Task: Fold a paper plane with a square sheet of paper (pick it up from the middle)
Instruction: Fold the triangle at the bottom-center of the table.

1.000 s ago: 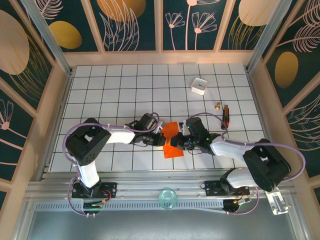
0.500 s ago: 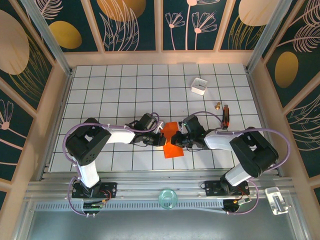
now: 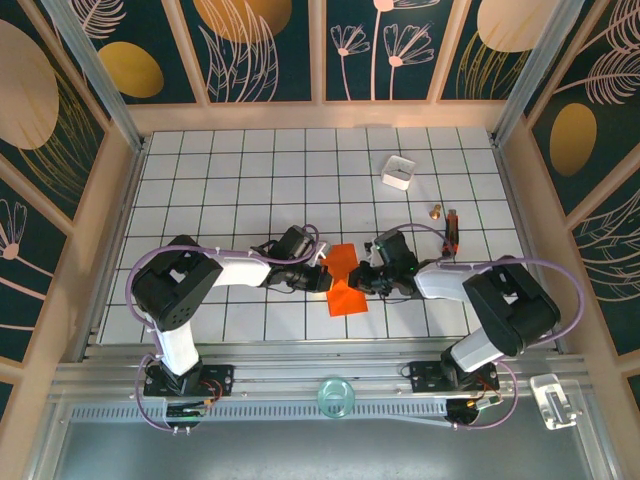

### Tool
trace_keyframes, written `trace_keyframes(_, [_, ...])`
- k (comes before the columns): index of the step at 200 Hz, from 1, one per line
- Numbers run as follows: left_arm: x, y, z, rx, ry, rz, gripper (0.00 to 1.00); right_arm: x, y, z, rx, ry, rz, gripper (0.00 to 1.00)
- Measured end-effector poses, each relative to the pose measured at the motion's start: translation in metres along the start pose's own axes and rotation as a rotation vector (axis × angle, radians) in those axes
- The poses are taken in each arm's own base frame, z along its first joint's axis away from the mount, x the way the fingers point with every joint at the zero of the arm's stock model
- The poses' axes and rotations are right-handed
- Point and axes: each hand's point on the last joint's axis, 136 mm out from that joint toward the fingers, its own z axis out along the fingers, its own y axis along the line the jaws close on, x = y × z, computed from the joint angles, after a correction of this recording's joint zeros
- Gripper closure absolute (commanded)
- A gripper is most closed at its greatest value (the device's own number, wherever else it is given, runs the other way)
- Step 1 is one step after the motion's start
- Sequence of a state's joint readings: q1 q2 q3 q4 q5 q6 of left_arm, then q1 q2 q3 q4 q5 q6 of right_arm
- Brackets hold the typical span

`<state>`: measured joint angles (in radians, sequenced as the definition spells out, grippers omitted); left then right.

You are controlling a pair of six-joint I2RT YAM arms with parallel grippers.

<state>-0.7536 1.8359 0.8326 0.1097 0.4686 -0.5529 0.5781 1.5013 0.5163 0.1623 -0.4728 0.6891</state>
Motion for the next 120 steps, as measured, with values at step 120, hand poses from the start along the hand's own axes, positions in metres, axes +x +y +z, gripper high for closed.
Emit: trace_keyframes(120, [0.000,-0.001,0.000,0.004,0.005,0.001,1.00,-0.019,-0.013,0.007,0.021,-0.002,0.012,1.00])
